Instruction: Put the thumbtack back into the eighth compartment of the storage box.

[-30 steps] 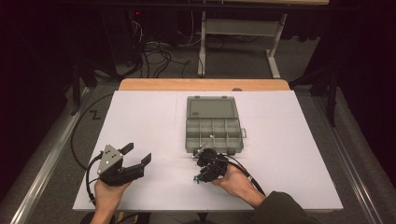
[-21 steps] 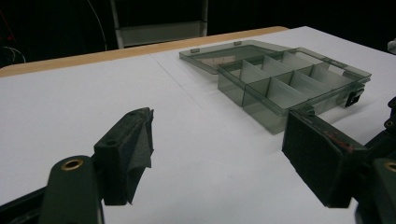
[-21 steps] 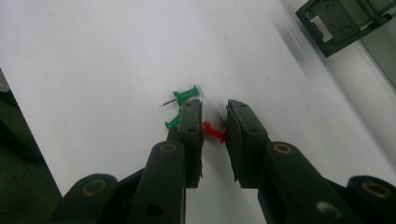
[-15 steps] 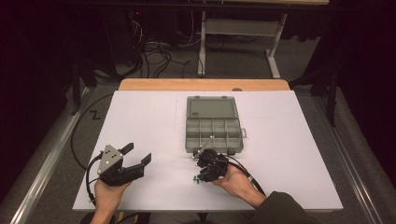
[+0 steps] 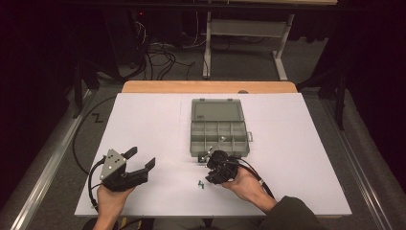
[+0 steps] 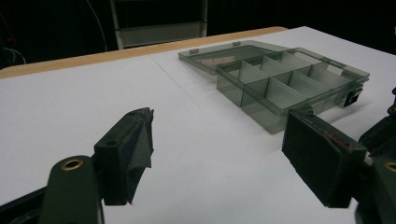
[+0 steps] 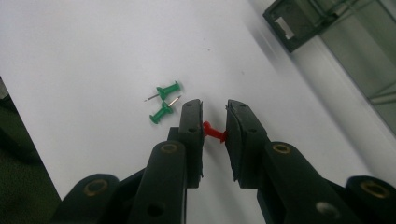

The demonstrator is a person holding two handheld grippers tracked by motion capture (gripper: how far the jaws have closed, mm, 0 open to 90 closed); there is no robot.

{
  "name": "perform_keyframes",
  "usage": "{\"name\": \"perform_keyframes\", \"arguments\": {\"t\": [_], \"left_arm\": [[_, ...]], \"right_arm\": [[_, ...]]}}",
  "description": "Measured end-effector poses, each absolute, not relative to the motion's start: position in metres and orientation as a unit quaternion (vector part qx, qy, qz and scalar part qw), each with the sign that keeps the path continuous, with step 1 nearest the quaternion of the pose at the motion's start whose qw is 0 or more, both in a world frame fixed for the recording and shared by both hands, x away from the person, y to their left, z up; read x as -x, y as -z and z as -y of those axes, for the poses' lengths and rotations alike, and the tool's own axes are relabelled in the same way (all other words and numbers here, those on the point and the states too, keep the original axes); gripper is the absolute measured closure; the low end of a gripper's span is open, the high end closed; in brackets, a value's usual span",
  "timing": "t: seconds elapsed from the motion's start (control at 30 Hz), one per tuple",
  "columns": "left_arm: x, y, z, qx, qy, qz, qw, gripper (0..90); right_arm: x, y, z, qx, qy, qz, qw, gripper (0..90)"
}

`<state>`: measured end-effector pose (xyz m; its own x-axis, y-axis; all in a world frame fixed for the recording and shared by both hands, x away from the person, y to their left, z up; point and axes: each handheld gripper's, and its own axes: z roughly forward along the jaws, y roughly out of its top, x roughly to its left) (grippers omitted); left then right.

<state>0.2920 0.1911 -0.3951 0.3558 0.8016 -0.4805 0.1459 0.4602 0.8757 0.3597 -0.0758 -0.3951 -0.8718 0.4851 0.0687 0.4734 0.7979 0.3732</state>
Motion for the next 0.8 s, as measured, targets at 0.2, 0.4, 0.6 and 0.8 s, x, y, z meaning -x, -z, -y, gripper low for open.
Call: {"name": "perform_keyframes", "arguments": {"t": [0.2,0.4,0.6,0.8], "left_arm": [[-0.291,0.395,-0.19,-0.462,-0.242,-0.512,0.683,24.8],[-0.289,0.395,-0.19,-0.463,-0.243,-0.509,0.684,24.8],[-0.289,0.394,-0.189,-0.463,-0.243,-0.507,0.685,24.7],[-0.289,0.394,-0.189,-0.464,-0.244,-0.506,0.685,24.7]], "right_arm": [[-0.363,0.388,0.087,-0.264,-0.202,-0.943,0.023,79.1],[-0.368,0.379,0.1,-0.278,-0.213,-0.936,0.031,79.1],[-0.374,0.37,0.114,-0.296,-0.221,-0.928,0.042,79.1],[-0.38,0.362,0.124,-0.309,-0.233,-0.921,0.052,79.2]]}}
